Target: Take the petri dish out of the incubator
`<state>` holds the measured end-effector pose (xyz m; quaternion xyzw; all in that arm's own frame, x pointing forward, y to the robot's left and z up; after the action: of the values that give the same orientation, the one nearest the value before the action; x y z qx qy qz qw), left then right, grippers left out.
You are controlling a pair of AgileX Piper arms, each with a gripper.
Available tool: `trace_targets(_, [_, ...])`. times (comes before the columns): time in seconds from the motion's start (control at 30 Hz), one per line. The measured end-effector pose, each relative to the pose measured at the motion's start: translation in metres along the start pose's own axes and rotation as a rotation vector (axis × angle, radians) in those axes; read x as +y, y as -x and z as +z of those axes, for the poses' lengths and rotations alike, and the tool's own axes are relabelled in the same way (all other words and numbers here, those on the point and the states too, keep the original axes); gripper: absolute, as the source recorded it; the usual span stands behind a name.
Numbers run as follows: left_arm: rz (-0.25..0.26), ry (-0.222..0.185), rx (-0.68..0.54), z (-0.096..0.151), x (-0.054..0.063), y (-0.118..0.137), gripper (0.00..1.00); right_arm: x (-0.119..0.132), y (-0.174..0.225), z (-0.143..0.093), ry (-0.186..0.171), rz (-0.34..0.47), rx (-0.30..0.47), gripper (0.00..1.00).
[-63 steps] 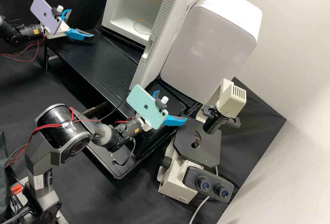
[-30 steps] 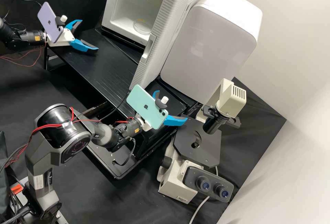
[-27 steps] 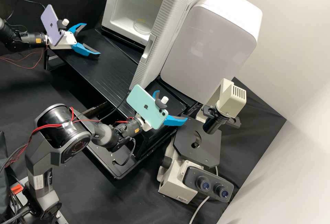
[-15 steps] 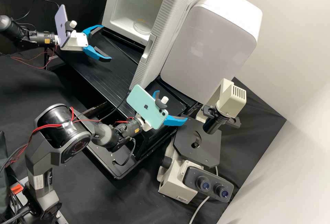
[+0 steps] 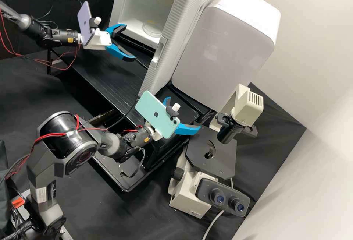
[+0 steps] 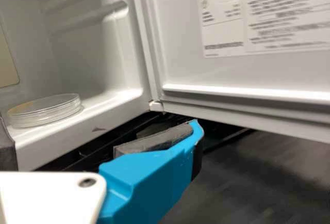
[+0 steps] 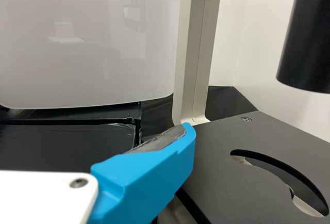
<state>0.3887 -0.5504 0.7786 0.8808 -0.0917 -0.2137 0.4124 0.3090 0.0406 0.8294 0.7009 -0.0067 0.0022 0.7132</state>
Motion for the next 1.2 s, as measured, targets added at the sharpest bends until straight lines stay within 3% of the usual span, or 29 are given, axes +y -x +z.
trace_targets(0.23, [-0.024,0.041,0.038,-0.013,0.004,-0.035,1.00,0.000,0.000,0.000,0.000,0.000,0.000,1.00])
trace_targets(0.6, [0.010,0.080,0.076,-0.027,0.012,-0.068,1.00,0.000,0.000,0.000,0.000,0.000,0.000,1.00])
trace_targets(0.83, [0.012,0.166,0.168,-0.048,0.008,-0.079,1.00,0.000,0.000,0.000,0.000,0.000,0.000,1.00])
trace_targets(1.2, [0.015,0.204,0.212,-0.059,0.010,-0.083,1.00,0.000,0.000,0.000,0.000,0.000,0.000,1.00])
